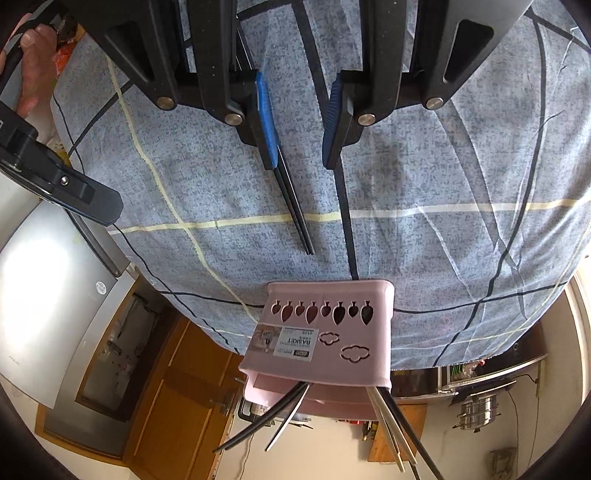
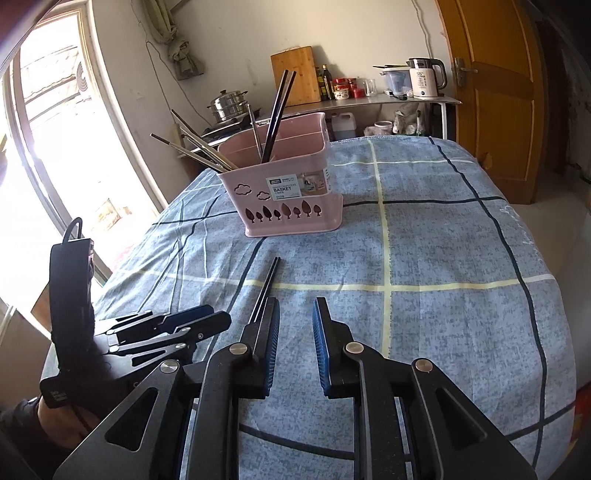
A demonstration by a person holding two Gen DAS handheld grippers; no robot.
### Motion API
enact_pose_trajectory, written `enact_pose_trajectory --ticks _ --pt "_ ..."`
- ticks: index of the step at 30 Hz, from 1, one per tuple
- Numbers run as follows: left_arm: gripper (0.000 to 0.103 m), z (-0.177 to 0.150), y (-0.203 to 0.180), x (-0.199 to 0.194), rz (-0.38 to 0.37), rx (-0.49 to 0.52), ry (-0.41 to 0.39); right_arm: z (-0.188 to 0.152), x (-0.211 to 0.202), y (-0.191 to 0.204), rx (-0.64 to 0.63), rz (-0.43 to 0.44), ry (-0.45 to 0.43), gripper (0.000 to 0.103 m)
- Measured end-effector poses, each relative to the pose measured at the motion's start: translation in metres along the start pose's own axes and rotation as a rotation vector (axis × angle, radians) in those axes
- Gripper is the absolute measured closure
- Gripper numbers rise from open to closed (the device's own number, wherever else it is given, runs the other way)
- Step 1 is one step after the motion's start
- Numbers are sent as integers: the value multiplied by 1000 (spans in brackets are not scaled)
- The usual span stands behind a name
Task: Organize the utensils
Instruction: 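Move both open grippers back down to the last black chopsticks on the cloth, then close the left gripper on a black chopstick while the right gripper grasps another black chopstick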
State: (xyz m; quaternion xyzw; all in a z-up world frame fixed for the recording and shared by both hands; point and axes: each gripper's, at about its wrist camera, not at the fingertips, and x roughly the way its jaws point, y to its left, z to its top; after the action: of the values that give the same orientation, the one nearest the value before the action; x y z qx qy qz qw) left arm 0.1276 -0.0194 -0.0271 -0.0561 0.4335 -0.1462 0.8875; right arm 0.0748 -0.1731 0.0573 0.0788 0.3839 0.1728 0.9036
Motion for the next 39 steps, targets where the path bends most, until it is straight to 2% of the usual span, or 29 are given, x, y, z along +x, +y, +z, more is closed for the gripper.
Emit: enact_pose_trajectory --ticks 5,14,21,25,27,29,30,34,39 --pt "76 -4 -5 17 12 0 36 -1 5 -7 13 -3 10 84" --pt "73 -10 -11 16 62 14 8 -1 8 -11 21 1 11 84" --pt "72 -16 -23 16 148 82 14 -1 7 -11 25 7 10 84" --pt "71 -15 -16 13 158 73 22 0 6 -10 22 8 10 84" --pt "77 -15 -8 10 170 54 21 0 7 -9 21 9 11 84" --pt "91 -14 3 8 193 34 19 1 10 -8 22 14 16 84" --pt "93 -13 9 7 198 21 19 1 12 -7 22 17 19 84" --pt "95 -11 29 2 205 -33 18 1 21 0 14 25 36 84" --pt "95 -4 48 -1 163 -91 33 4 33 7 1 37 60 84"
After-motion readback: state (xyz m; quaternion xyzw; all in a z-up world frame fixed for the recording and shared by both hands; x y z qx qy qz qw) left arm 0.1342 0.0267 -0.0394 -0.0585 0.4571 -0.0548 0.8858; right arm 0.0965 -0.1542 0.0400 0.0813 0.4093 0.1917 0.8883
